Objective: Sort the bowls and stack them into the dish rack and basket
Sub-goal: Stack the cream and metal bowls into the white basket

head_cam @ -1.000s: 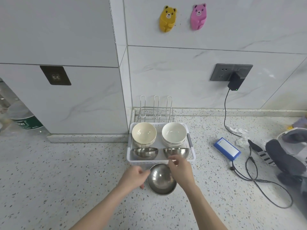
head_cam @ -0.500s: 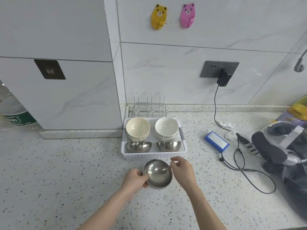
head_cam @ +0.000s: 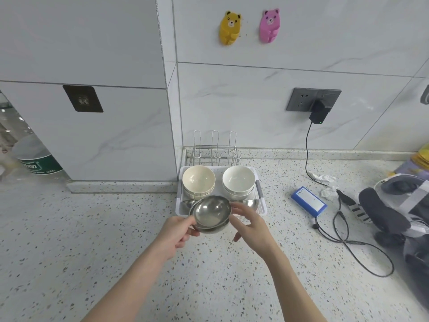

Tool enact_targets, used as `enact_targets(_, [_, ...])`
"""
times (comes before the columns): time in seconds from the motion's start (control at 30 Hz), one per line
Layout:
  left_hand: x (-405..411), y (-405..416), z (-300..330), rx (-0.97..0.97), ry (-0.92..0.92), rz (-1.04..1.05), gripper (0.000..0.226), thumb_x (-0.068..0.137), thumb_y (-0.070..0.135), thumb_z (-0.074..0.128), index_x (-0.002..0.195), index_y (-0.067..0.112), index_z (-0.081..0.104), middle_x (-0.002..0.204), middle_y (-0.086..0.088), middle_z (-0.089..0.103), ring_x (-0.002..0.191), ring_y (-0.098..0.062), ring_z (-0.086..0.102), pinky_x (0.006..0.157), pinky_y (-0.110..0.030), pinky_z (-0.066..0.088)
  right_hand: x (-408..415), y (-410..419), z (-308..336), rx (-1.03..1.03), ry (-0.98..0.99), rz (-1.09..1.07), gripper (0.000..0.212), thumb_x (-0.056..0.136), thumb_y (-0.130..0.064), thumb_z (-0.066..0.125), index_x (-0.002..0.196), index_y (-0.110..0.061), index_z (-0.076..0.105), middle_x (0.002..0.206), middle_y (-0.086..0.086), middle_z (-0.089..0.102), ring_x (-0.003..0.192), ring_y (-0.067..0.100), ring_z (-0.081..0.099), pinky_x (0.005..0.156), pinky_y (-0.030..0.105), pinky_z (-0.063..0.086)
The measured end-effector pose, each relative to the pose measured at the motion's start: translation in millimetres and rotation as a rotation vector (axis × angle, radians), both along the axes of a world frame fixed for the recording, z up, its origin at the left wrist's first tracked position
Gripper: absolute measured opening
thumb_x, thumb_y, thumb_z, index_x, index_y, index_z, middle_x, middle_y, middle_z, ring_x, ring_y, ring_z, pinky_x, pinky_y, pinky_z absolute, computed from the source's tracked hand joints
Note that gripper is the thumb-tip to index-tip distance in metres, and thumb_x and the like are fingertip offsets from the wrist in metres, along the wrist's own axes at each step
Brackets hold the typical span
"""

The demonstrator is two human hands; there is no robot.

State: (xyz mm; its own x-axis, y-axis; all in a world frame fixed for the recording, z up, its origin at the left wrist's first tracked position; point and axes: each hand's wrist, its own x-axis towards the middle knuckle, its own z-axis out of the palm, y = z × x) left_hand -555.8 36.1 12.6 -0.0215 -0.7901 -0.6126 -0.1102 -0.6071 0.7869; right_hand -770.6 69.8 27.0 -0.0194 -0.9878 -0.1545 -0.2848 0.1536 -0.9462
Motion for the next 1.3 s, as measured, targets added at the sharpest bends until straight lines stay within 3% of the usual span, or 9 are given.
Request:
enact_targets(0.13, [8,-9,2,0.012,0.029,0.028,0.019,0.09,0.01,0.06,0.099,-0.005,0.067,0.065,-0.01,0.071,0.04,-0.008,0.032,0.033,-0.018,0.022,5,-8,-1,-0.009,-0.001,0.098,0.044,0.084,-0.036,0.07,0.123,-0.05,0.056,0.122,-0.016,0.062,0.062,0.022,0.072,0.076,0.039,0.06])
enact_targets(0.3, [15,-20,6,0.006,0.042,-0.001,0.02,0.09,0.012,0.061,0.098,-0.004,0.069,0.066,-0.01,0.072,0.04,-0.007,0.034,0.033,-0.017,0.022,9,-22,2,-0.013,0.027,0.153,0.044,0.083,-0.032,0.074,0.117,-0.05,0.054,0.131,-0.008,0.052,0.072,0.013,0.074,0.072,0.024,0.057])
enact_targets(0.4, [16,-27,9,-0.002,0.041,-0.006,0.021,0.09,0.015,0.061,0.097,-0.002,0.07,0.068,-0.008,0.071,0.04,-0.007,0.034,0.032,-0.017,0.022,12,-32,4,-0.02,0.017,0.15,0.041,0.083,-0.028,0.076,0.115,-0.042,0.056,0.13,-0.004,0.053,0.083,0.015,0.073,0.067,0.029,0.06])
enact_targets(0.53, [15,-35,14,-0.035,0.011,-0.029,0.023,0.091,0.022,0.06,0.098,0.002,0.071,0.074,-0.008,0.072,0.039,-0.007,0.034,0.033,-0.018,0.022,14,-43,7,-0.051,0.055,0.111,0.036,0.081,-0.033,0.076,0.107,-0.045,0.056,0.125,-0.002,0.06,0.059,0.015,0.067,0.062,0.026,0.057])
enact_targets(0.67, [14,-42,18,-0.154,-0.079,-0.025,0.023,0.095,0.032,0.058,0.11,0.014,0.06,0.092,-0.008,0.072,0.042,-0.009,0.045,0.035,-0.018,0.026,16,-53,5,-0.078,0.065,0.067,0.034,0.081,-0.036,0.076,0.105,-0.046,0.056,0.118,-0.008,0.064,0.059,0.028,0.067,0.063,0.045,0.059])
enact_targets(0.77, [14,-47,21,-0.276,-0.13,-0.008,0.028,0.095,0.038,0.058,0.12,0.036,0.047,0.099,-0.002,0.067,0.054,-0.011,0.058,0.038,-0.018,0.034,17,-59,6,-0.087,0.067,0.042,0.032,0.081,-0.037,0.076,0.103,-0.048,0.056,0.116,-0.01,0.065,0.061,0.031,0.067,0.058,0.042,0.059])
enact_targets(0.9, [16,-53,27,-0.357,-0.108,-0.049,0.024,0.096,0.041,0.055,0.115,0.027,0.06,0.1,0.005,0.066,0.056,-0.009,0.063,0.039,-0.014,0.036,20,-69,9,-0.1,0.062,0.025,0.028,0.083,-0.039,0.074,0.101,-0.05,0.056,0.111,-0.014,0.068,0.059,0.027,0.068,0.057,0.046,0.059])
enact_targets(1.03, [18,-58,36,-0.366,-0.085,-0.11,0.008,0.095,0.048,0.054,0.097,0.041,0.058,0.103,0.01,0.065,0.054,-0.001,0.061,0.04,-0.01,0.037,22,-77,12,-0.104,0.065,-0.009,0.022,0.083,-0.043,0.073,0.097,-0.052,0.059,0.104,-0.014,0.071,0.049,0.022,0.064,0.052,0.041,0.059])
enact_targets(1.3, [19,-76,40,-0.356,-0.15,-0.137,0.022,0.091,0.057,0.056,0.103,0.039,0.06,0.11,0.014,0.064,0.078,-0.012,0.066,0.044,-0.011,0.037,23,-98,13,-0.052,0.07,-0.043,0.014,0.082,-0.052,0.069,0.093,-0.05,0.06,0.084,-0.004,0.076,0.051,0.025,0.063,0.053,0.033,0.055])
